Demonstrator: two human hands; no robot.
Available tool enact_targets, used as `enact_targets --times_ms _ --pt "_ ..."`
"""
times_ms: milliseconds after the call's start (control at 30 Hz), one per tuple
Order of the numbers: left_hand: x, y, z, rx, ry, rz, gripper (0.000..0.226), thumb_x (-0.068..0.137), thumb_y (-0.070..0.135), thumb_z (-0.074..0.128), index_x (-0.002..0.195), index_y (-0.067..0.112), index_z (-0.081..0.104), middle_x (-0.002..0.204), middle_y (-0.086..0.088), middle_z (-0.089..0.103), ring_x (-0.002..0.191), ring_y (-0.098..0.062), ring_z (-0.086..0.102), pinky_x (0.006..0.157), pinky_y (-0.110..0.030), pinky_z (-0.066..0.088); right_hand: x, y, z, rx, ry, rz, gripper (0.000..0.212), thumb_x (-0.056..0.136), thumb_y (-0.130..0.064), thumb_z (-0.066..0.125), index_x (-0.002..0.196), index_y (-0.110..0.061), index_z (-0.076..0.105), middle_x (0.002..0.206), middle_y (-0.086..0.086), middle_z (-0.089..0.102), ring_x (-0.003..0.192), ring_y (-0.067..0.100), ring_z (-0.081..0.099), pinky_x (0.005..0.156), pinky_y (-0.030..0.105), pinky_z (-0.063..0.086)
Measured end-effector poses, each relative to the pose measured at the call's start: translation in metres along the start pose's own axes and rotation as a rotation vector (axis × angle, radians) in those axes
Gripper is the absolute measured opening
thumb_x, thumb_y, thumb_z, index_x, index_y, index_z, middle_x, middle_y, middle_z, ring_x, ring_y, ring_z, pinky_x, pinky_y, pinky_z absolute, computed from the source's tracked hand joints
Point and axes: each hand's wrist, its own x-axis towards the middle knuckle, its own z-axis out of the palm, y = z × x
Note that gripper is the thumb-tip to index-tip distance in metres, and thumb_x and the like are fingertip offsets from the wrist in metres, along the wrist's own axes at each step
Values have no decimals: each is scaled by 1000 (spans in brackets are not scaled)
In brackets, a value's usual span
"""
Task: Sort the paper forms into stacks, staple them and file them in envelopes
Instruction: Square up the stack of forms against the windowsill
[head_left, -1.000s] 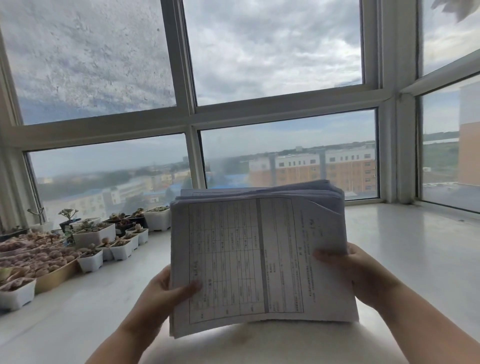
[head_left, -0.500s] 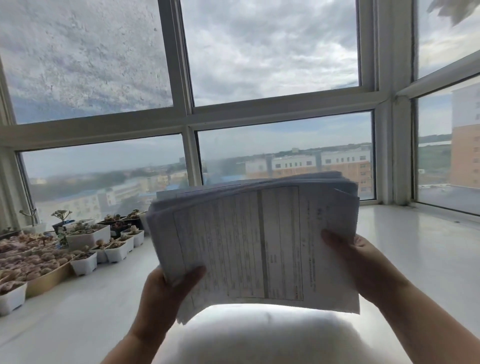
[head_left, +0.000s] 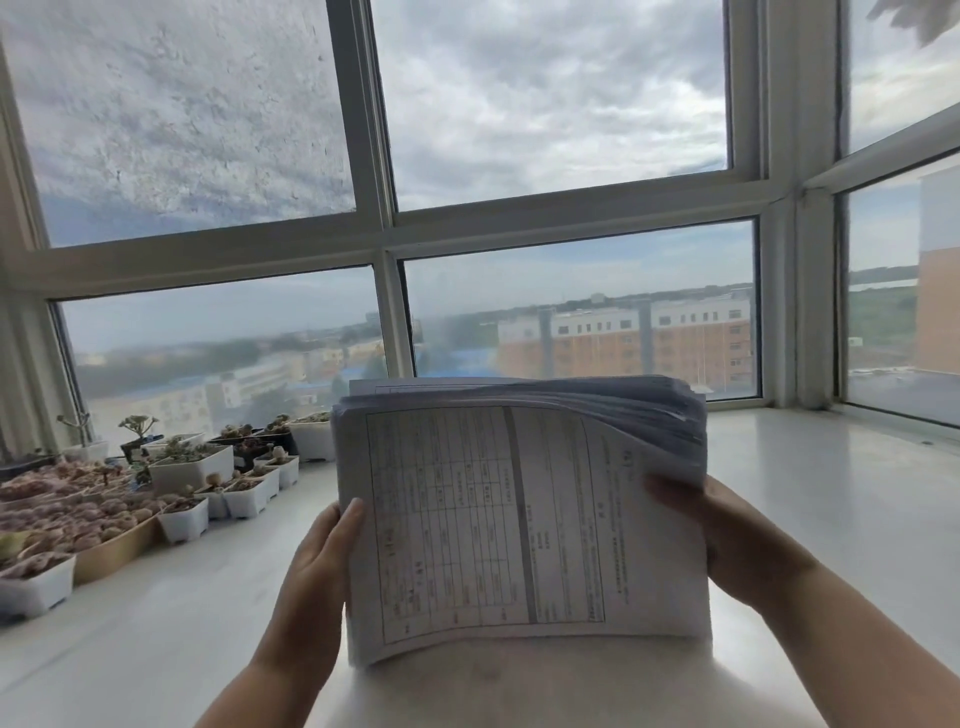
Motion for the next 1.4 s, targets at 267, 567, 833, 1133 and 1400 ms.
enact_targets --times_ms 267,567,833,1133,1400 --pt "-5 5 -1 10 -162 71 47 85 37 52 130 24 58 127 0 64 121 -20 57 98 -45 43 -3 -3 0 76 27 61 104 21 -44 97 114 -9 66 103 20 72 91 34 71 67 40 60" --pt "-14 5 -5 -11 -184 50 50 78 35 59 126 21 57 123 -2 66 113 -15 62 88 -36 46 -4 -6 1 87 42 62 45 65 -9 64 110 -5 66 99 21 72 87 36 71 69 44 61" --pt "-8 13 -7 42 -226 62 48 80 32 56 127 22 56 123 1 66 122 -20 56 94 -39 44 -3 -7 3 96 42 66 41 63 -6 63 103 -6 69 97 22 72 83 35 72 64 41 60" --pt "-3 8 -5 48 -228 -5 55 74 34 66 126 20 56 119 -1 68 113 -22 62 92 -42 48 -1 -6 2 49 87 45 43 62 -5 65 105 -4 68 102 24 71 88 37 71 69 43 61" --pt "9 22 10 100 -23 32 36 93 34 59 123 15 55 109 -8 68 98 -27 65 78 -44 53 3 -15 9 1 106 -72 25 66 -13 65 87 -17 79 92 17 73 81 32 72 66 41 60"
